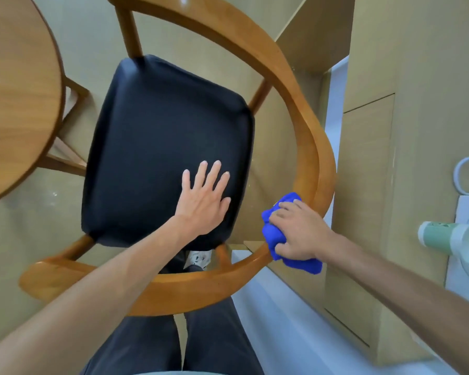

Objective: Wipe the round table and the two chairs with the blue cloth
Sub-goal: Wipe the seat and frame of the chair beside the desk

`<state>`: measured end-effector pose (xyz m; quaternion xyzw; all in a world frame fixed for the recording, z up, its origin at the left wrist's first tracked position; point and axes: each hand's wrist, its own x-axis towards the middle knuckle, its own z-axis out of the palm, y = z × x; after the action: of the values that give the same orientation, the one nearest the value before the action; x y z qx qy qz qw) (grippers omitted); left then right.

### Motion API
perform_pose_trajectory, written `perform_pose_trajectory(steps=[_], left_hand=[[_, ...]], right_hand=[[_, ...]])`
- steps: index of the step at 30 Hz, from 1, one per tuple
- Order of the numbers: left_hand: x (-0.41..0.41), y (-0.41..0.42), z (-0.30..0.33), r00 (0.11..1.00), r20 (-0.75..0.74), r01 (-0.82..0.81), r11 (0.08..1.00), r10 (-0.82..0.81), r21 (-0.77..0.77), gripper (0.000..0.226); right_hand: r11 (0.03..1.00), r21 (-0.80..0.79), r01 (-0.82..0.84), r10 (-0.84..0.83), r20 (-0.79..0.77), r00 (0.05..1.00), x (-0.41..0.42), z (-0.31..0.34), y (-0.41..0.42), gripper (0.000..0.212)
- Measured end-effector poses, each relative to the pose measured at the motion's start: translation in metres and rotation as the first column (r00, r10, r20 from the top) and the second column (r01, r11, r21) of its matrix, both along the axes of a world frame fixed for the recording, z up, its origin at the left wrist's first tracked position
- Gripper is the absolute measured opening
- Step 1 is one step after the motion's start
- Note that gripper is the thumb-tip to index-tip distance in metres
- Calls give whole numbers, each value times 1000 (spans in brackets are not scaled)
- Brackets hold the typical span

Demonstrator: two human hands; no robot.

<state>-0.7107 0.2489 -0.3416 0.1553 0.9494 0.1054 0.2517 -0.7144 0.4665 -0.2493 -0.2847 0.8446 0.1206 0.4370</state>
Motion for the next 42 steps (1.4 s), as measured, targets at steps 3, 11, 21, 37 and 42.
perform_pose_trajectory(steps=[3,11,21,37,42], left_hand=[[27,-27,-6,998,7,-56,998,56,-42,60],[98,-64,-5,984,-14,-178,973,178,-147,60],[151,-117,5,962,-86,-272,932,259,-238,63],[153,-168,-3,929,-286,-297,933,234,-202,63],[153,-175,-2,903,-336,-322,940,269,-112,54]], right_hand=[[996,78,35,-23,-155,988,-39,-7,6,30],[933,-53,356,-360,-191,913,56,-38,-41,27],[950,-130,283,-298,-114,948,69,-37,-30,24],[705,-478,524,-665,-188,723,145,-58,-107,46],[667,-484,567,-736,-307,604,159,-58,-179,41]])
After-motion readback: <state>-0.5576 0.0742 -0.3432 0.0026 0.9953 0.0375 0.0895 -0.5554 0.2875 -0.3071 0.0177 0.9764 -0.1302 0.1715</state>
